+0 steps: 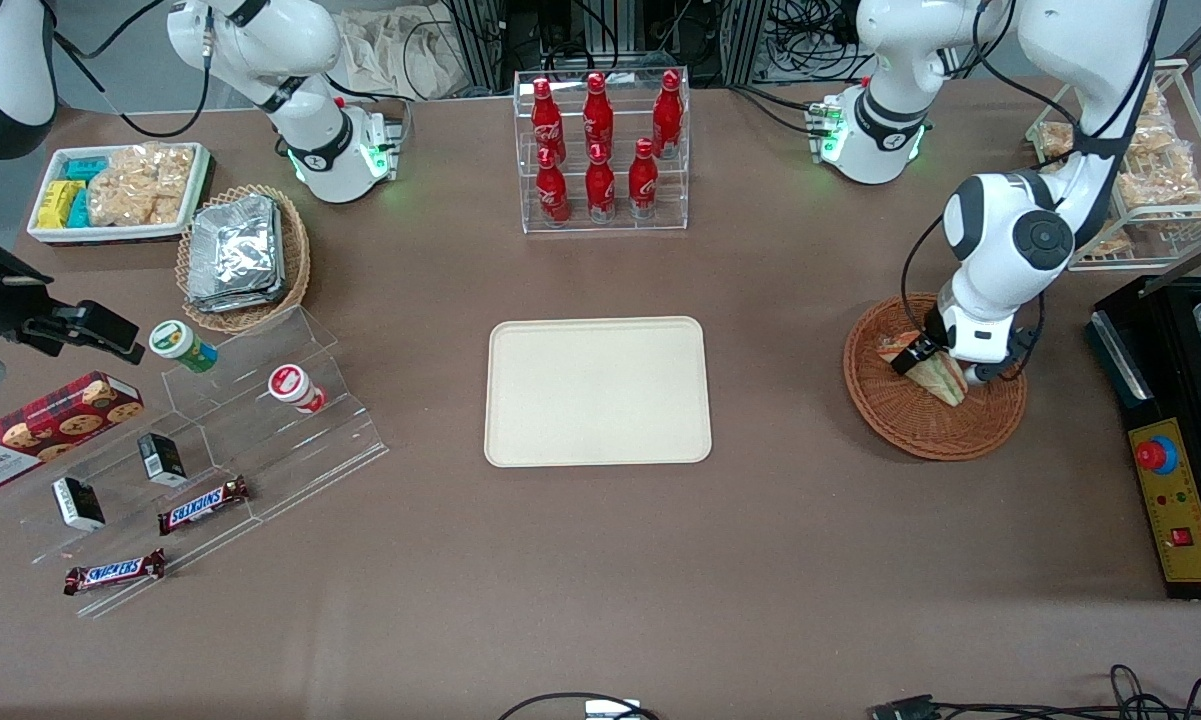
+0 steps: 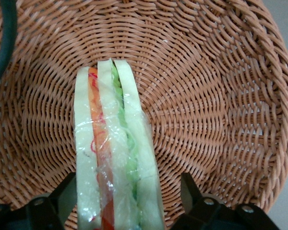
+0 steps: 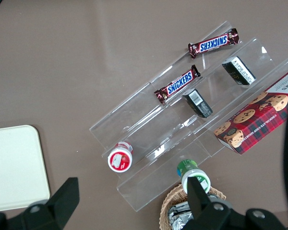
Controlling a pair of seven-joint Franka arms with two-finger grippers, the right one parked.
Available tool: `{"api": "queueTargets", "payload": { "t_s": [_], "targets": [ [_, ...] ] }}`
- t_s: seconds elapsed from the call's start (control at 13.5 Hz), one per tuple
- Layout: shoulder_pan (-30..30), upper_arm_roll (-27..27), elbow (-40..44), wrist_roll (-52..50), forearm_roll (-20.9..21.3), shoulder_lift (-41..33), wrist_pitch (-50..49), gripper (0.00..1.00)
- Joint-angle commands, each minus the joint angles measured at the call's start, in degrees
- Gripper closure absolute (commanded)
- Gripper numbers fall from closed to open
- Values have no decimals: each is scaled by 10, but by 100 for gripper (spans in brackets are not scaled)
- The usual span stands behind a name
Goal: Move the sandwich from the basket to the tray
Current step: 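Lower the left gripper and close it on the wrapped sandwich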
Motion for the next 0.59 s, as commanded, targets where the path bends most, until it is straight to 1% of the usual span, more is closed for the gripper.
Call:
{"api": "queueTargets", "payload": {
  "t_s": [0.0, 0.07, 0.15, 0.22, 0.52],
  "targets": [
    [3, 2, -5, -8, 25, 1, 14, 71],
    [3, 2, -5, -7, 25, -3, 13, 87],
    [3, 2, -5, -5, 25, -9, 9, 96],
    [3, 2, -3, -5, 25, -21, 0, 99],
    [-4, -3, 36, 0, 40, -91, -133, 99]
  ]
}}
